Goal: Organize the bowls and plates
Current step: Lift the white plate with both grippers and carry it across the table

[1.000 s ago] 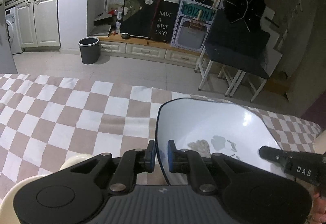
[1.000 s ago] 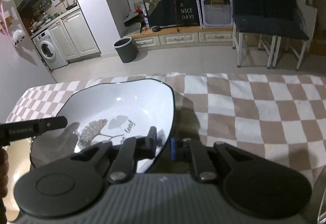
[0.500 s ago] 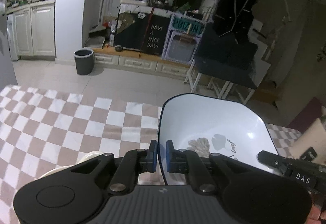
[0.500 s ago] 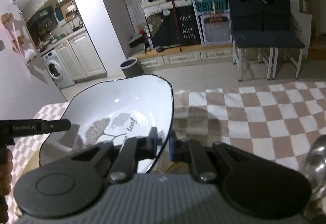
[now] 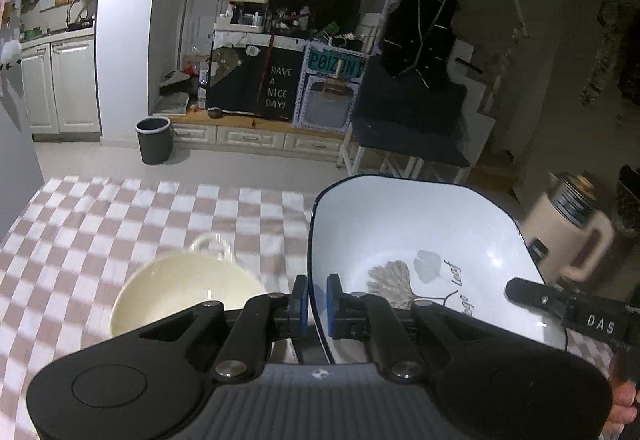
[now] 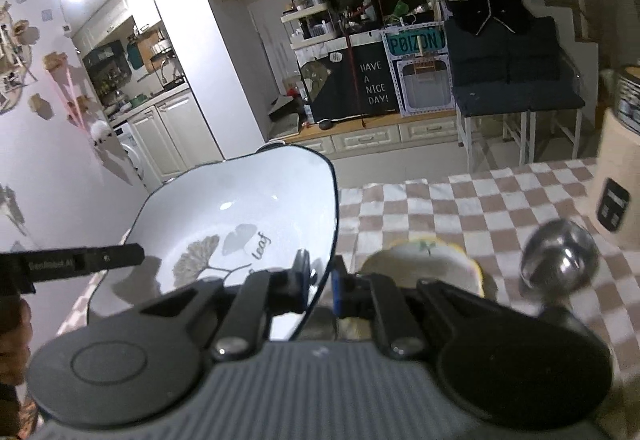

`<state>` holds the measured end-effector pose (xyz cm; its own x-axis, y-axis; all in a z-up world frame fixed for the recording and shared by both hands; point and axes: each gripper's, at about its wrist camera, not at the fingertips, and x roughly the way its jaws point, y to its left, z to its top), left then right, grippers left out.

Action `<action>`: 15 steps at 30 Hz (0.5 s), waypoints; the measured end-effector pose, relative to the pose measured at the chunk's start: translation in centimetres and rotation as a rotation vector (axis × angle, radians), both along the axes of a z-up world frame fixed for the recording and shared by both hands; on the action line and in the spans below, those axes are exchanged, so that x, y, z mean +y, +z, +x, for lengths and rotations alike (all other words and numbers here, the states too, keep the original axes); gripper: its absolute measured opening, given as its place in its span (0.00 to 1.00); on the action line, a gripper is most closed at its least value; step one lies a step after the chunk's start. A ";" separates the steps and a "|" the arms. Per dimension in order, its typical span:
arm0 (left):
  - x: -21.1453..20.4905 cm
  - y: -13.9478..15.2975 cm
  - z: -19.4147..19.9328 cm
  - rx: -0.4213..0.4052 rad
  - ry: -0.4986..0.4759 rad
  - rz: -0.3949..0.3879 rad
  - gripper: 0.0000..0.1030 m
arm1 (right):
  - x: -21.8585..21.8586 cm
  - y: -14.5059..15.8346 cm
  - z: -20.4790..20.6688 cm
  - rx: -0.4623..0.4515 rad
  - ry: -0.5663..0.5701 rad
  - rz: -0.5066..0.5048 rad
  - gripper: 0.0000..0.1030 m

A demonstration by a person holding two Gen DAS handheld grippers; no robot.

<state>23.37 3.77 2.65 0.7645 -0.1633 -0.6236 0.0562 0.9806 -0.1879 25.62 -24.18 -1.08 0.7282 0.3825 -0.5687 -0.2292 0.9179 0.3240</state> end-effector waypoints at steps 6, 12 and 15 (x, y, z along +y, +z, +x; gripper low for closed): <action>0.7 -0.8 -5.8 0.034 -0.020 -0.004 0.09 | 0.6 0.2 -5.3 0.030 0.021 -0.003 0.12; 0.8 -3.3 -9.4 0.093 -0.027 -0.003 0.10 | 0.8 -1.3 -8.3 0.093 0.030 0.023 0.12; 1.5 -5.0 -10.3 0.142 -0.033 -0.012 0.11 | 1.5 -1.9 -9.1 0.118 0.045 0.006 0.12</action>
<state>13.08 5.28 -2.40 0.6629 -0.1949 -0.7228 0.0604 0.9763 -0.2079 16.52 -22.69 -2.99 0.6382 0.4171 -0.6471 -0.2302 0.9055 0.3566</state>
